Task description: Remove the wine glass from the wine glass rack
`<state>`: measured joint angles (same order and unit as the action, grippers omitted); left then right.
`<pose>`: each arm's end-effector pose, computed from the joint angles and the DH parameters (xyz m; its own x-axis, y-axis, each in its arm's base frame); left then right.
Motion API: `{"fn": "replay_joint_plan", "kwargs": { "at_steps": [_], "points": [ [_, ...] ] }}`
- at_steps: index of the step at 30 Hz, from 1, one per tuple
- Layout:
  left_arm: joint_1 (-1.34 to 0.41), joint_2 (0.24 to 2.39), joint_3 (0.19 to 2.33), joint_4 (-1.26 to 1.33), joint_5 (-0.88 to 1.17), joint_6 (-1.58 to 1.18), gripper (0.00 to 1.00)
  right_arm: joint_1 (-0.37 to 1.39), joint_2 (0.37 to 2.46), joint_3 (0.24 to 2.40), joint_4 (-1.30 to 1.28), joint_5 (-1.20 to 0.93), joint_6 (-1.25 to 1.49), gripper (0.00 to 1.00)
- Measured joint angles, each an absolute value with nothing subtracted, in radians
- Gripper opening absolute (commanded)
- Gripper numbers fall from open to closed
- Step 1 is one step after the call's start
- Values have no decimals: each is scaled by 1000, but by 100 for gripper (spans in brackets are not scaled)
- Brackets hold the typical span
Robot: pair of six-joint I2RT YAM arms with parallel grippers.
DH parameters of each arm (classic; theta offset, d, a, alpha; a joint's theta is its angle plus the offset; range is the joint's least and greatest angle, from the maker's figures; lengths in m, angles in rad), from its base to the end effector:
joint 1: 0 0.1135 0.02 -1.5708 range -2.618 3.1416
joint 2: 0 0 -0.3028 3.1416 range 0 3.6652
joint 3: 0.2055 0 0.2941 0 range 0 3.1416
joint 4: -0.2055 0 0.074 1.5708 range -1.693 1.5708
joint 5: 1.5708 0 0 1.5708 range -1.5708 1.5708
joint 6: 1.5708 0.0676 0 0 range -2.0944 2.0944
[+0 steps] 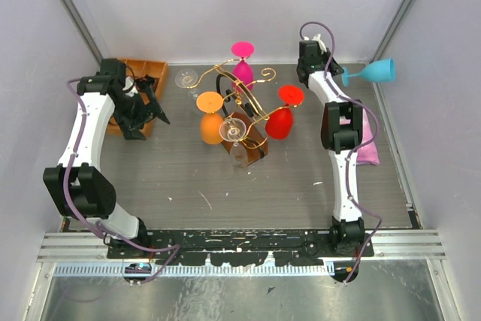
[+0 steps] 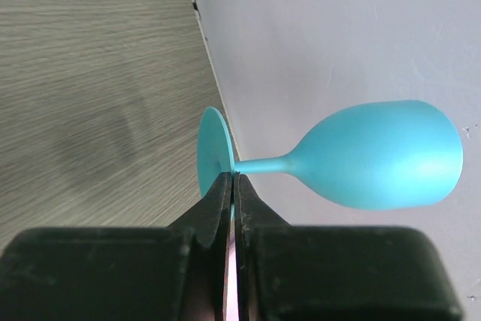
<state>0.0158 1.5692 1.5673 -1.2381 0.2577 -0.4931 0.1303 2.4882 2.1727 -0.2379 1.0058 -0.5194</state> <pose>0.3530 -0.0117 0.3440 -0.8650 -0.4714 -0.1720 -0.3882 0.8458 -0.3661 0.6484 0.0274 0.2074 -0.7715 -0.3691 -0.5182 0.2994 0.5080 -0.8076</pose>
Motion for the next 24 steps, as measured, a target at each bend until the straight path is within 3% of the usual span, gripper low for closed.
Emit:
{"fn": "replay_joint_plan", "kwargs": {
  "at_steps": [21, 24],
  "points": [
    [23, 1631, 1551, -1229, 332, -482, 99, 70, 2672, 2162, -30, 1081, -726, 1],
    [23, 1631, 1545, -1226, 340, -482, 99, 70, 2679, 2162, -34, 1080, -732, 7]
  ]
}}
